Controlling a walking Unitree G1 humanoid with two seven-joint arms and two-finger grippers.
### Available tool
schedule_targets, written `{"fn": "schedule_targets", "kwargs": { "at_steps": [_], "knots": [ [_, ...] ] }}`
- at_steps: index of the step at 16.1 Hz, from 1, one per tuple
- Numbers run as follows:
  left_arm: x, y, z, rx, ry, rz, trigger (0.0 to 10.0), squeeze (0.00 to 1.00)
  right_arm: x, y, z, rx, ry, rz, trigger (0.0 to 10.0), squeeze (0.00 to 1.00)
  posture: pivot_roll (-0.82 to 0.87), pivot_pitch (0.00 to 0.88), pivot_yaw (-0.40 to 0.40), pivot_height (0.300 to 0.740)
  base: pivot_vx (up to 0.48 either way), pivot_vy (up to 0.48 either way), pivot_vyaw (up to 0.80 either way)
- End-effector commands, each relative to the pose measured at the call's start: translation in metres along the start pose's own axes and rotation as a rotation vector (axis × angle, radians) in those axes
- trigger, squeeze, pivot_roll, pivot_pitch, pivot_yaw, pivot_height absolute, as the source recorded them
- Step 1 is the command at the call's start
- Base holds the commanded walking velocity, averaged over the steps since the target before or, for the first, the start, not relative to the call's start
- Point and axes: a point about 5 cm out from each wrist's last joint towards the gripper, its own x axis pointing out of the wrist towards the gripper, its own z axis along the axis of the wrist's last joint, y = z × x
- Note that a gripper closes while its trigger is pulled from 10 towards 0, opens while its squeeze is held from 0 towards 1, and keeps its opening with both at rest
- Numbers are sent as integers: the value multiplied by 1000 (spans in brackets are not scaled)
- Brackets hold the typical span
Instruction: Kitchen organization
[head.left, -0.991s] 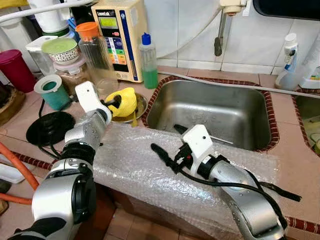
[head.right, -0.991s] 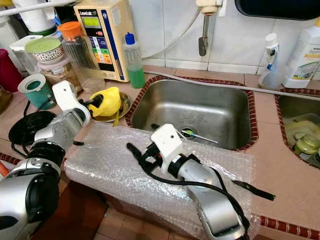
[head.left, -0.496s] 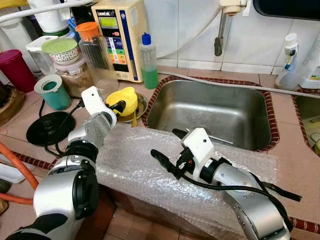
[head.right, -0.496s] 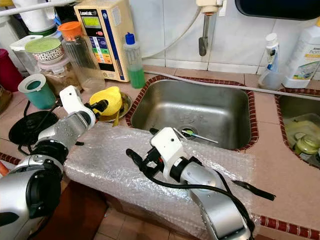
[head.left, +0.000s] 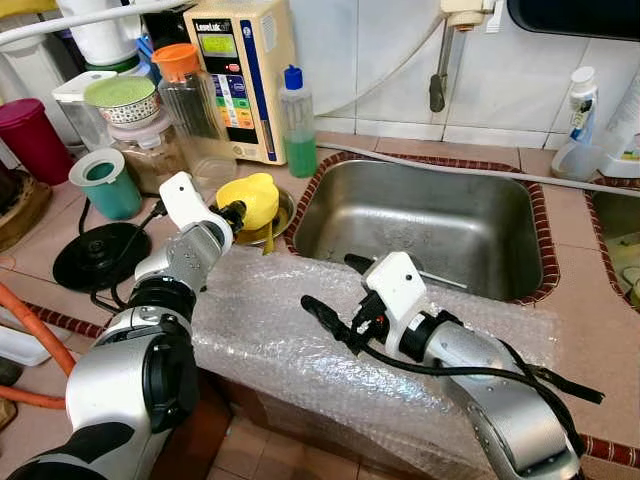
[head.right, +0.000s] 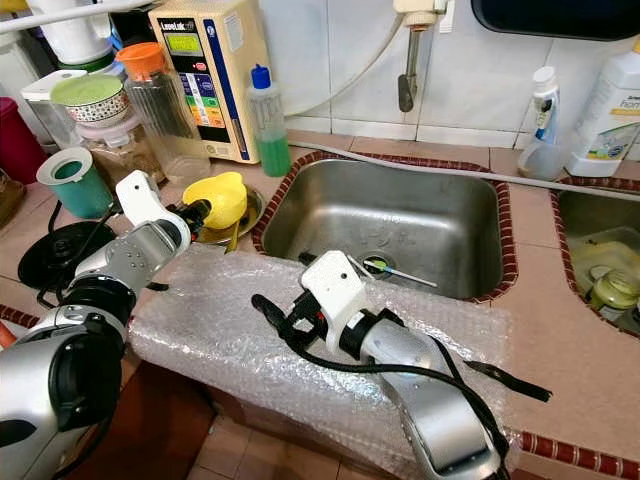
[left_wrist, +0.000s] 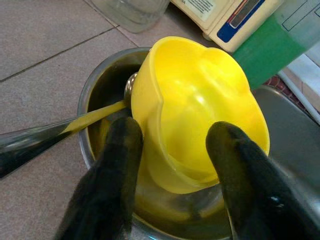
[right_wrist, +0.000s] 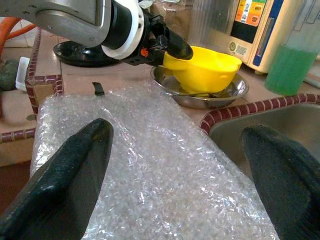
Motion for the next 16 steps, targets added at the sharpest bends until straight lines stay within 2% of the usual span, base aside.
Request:
{"fn": "schedule_targets", "kwargs": {
  "at_steps": [1,4,10,14,16],
  "knots": [
    [-1,6,5,-10,-1,31,0,0,2,-1,3,-11,-11,14,10000,0,-25,0,121,740,0,0,0],
    [-1,12,5,-20,4,55,0,0,4,-3,3,-8,-15,10,10000,0,-22,0,123,740,0,0,0],
    [-1,11,5,-21,1,40,0,0,4,-5,1,-5,-13,16,10000,0,-25,0,131,740,0,0,0],
    [-2,12,9,-9,-27,48,0,0,5,-8,1,-8,-16,0,10000,0,-20,0,130,740,0,0,0],
    [-3,14,16,-14,-83,56,0,0,6,-10,0,-9,-15,-4,10000,0,-12,0,135,740,0,0,0]
  ]
}}
